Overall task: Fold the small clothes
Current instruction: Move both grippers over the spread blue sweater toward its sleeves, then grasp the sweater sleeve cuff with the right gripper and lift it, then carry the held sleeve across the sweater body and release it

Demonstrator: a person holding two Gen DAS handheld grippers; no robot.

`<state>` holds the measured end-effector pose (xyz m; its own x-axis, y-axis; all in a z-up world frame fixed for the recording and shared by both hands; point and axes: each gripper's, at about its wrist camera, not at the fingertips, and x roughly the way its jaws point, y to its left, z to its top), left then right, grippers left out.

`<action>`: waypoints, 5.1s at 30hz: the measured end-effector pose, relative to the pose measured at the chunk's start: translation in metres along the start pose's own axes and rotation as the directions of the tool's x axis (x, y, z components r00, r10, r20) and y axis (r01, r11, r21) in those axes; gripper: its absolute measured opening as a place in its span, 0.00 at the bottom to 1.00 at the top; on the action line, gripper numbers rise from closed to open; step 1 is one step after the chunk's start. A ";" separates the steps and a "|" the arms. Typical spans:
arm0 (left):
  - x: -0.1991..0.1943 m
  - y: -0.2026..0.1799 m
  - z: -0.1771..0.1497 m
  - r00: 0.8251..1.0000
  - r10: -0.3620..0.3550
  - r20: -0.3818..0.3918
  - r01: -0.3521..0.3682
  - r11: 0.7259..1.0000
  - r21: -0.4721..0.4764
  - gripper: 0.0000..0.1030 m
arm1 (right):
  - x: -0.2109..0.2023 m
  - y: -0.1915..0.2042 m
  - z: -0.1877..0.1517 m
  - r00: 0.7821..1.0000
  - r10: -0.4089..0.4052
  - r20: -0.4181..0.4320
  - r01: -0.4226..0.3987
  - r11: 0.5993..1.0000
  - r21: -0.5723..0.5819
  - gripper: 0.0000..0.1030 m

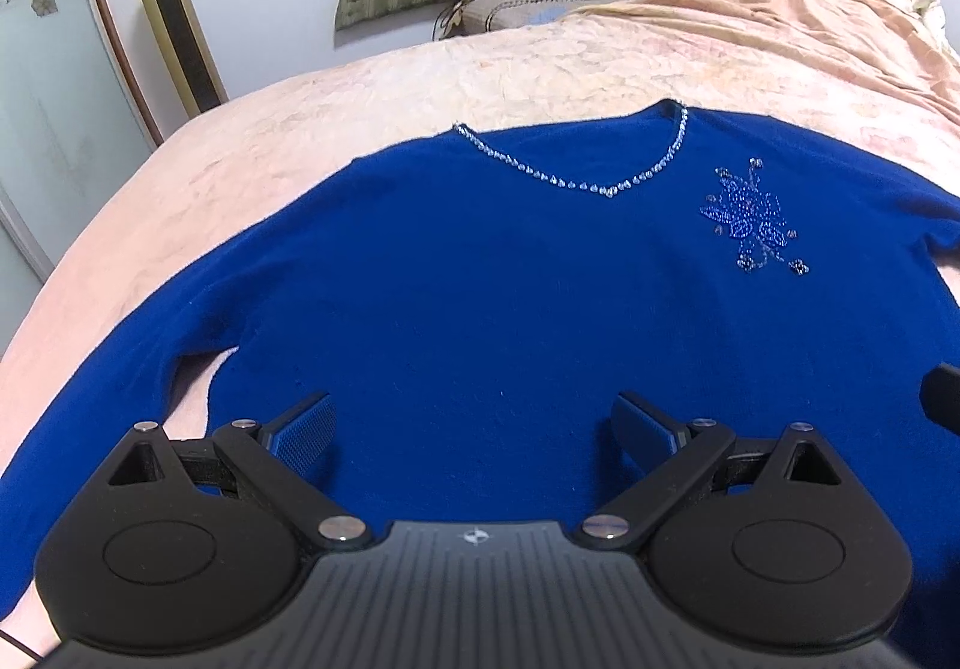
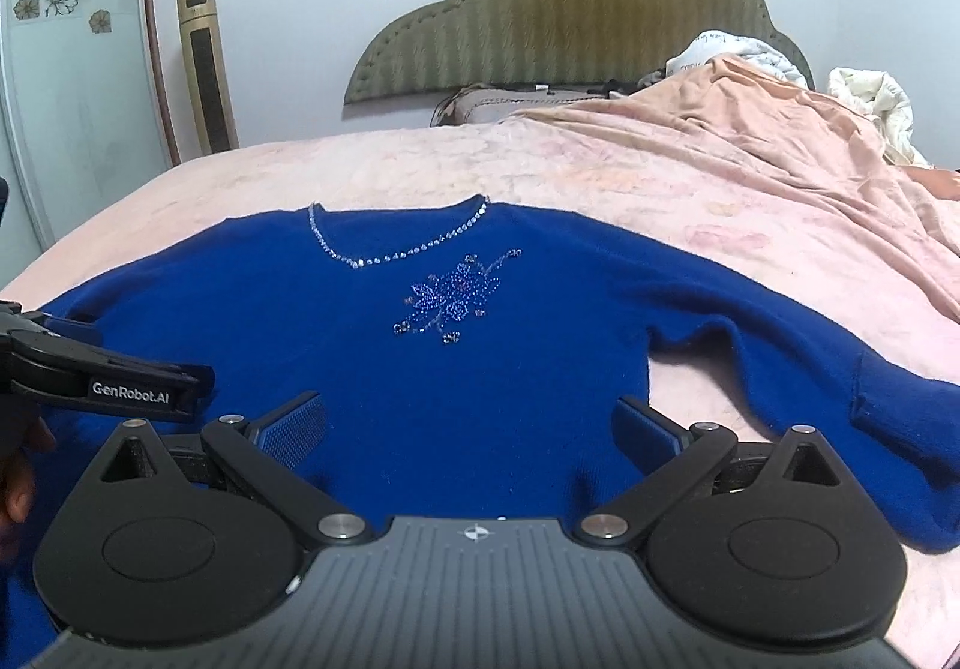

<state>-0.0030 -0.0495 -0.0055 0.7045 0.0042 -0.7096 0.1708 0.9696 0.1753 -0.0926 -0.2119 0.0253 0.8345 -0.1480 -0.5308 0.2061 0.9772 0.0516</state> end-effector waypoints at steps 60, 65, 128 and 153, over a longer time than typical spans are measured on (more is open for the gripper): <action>-0.009 -0.021 0.002 1.000 0.003 0.003 -0.003 1.000 0.005 0.96 | -0.008 0.000 -0.004 0.999 -0.015 0.049 0.018 0.997 -0.068 0.92; -0.009 -0.022 0.002 1.000 0.020 0.001 -0.020 1.000 0.010 0.96 | -0.009 -0.002 -0.002 0.998 -0.035 0.051 0.038 0.997 -0.061 0.92; 0.004 -0.032 0.008 0.998 0.065 -0.018 -0.063 0.995 0.082 0.96 | -0.106 -0.275 -0.026 0.786 -0.598 0.155 0.444 0.721 0.532 0.04; 0.008 0.038 0.004 0.991 0.132 -0.014 -0.132 0.991 -0.024 0.96 | 0.012 -0.092 0.098 0.899 -0.172 0.402 0.104 0.977 0.186 0.06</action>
<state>0.0119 -0.0140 -0.0013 0.7112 0.1351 -0.6899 0.0598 0.9662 0.2508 -0.0516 -0.3190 0.0970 0.9206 -0.3623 -0.1461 0.3828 0.9111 0.1527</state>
